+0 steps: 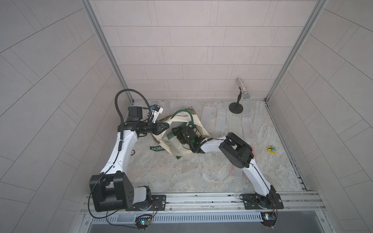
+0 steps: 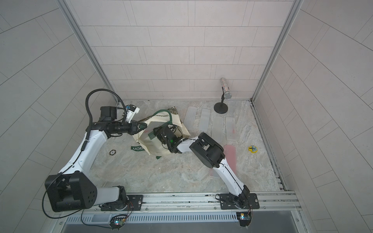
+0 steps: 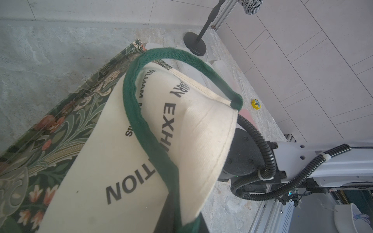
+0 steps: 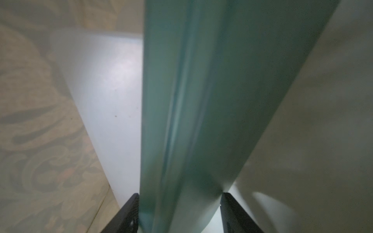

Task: Take out the pencil case from the canvas bag
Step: Pick up the pencil case from the canvas bag.

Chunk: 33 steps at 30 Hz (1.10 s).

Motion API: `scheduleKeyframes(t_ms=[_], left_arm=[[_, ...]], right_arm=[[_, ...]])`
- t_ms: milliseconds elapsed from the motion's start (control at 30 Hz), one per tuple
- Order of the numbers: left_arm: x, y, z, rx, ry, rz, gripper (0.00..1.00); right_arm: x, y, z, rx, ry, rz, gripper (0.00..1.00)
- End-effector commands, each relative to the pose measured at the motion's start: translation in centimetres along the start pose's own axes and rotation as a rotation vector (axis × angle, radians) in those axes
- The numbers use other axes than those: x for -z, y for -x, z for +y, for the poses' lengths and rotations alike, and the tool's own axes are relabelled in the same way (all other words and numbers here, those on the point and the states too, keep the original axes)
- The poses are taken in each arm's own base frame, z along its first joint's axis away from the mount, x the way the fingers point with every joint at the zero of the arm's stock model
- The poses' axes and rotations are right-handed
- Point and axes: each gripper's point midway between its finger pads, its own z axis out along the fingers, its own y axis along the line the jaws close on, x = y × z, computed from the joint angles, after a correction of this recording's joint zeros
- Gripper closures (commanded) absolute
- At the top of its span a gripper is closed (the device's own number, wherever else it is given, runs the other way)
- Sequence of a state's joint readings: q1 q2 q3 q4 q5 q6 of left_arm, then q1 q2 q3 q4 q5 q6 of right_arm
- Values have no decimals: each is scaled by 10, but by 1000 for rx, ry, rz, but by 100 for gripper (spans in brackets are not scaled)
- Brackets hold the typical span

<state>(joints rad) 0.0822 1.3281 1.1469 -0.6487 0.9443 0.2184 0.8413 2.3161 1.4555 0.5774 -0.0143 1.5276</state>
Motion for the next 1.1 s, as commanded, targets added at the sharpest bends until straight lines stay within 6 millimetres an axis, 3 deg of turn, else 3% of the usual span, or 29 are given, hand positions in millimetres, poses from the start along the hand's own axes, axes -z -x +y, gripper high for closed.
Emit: scheduleKeyframes(t_ms=[0, 167, 500, 667, 900, 1067], left_arm=[[3, 4, -17, -32, -69, -24, 100], [4, 4, -16, -34, -62, -27, 100], [4, 3, -15, -32, -63, -27, 100], [5, 4, -16, -35, -62, -31, 100], [5, 5, -18, -25, -79, -35, 100], [6, 5, -17, -29, -67, -38, 100]], right_arm=[[-6, -3, -33, -54, -79, 12, 34], [-5, -4, -38, -85, -104, 27, 38], [25, -1, -47, -84, -102, 23, 45], [21, -3, -50, -102, -92, 26, 45], [9, -1, -36, -115, -33, 20, 47], [6, 1, -41, -103, -38, 7, 48]])
